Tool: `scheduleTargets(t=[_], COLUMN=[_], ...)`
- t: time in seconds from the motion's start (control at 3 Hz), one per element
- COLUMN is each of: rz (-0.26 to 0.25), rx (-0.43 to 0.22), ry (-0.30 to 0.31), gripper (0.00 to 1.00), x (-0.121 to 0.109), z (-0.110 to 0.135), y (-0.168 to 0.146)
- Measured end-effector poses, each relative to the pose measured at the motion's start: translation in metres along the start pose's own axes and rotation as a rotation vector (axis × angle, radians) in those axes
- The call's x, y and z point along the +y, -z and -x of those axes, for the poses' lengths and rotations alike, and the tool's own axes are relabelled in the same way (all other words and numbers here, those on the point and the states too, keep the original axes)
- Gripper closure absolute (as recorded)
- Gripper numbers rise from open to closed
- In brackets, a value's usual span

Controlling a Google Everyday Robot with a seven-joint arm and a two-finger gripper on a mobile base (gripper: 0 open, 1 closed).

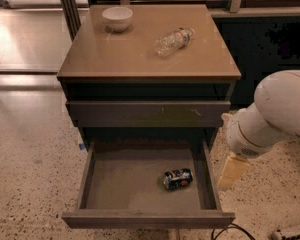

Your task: Pick pepsi can from middle drawer and place on counter

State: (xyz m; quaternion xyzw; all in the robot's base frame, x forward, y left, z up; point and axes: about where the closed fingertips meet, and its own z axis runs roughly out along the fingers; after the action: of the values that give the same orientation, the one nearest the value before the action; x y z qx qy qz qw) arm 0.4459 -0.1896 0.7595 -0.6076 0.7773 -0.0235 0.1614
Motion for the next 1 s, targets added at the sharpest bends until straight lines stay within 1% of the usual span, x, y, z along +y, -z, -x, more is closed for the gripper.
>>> scheduleTargets(t=[0.33, 0.67, 1.0], rz=[-0.021, -0.023, -0.023], rx=[-0.044, -0.066, -0.066], ry=[0.048, 0.094, 0.094], gripper=[0.00, 0.00, 0.00], x=[-0.004, -0.003, -0.003], z=[0.015, 0.028, 0.028], y=[-0.044, -0.088, -0.088])
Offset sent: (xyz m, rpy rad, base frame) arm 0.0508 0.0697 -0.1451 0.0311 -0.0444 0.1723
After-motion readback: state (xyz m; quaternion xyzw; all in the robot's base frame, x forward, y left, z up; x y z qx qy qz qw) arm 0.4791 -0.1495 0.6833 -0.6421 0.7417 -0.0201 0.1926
